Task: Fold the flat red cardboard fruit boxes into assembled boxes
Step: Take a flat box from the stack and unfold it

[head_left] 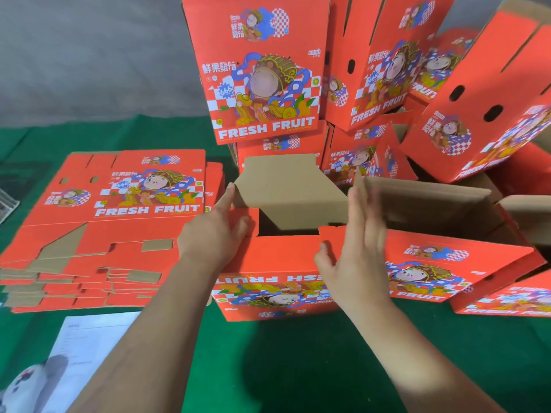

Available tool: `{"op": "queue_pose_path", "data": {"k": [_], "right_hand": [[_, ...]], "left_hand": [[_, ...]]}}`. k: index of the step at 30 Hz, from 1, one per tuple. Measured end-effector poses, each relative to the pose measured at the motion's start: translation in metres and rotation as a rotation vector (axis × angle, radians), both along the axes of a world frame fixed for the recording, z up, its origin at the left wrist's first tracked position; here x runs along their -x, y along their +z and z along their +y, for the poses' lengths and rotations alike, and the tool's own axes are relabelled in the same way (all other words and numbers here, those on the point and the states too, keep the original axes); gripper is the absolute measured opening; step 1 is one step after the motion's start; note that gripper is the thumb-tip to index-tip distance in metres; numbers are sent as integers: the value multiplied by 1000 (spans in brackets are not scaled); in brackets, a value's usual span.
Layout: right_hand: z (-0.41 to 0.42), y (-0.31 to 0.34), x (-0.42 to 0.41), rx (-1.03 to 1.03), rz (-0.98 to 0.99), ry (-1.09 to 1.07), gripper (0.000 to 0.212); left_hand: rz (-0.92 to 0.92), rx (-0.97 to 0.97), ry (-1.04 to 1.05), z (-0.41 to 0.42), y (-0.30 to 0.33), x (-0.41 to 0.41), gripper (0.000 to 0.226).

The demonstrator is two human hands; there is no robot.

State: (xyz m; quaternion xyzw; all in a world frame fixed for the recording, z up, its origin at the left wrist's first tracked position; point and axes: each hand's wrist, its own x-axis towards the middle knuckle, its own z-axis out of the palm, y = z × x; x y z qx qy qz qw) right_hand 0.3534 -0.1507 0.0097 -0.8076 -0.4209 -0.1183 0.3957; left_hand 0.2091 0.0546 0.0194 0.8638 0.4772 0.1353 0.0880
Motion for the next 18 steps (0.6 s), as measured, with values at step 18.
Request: {"op": "queue_pose_path", "data": {"k": [18], "right_hand": [[29,16,-49,259,489,192,92]], "left_hand": [[-580,387,-77,-17,-3,26,45]]}}
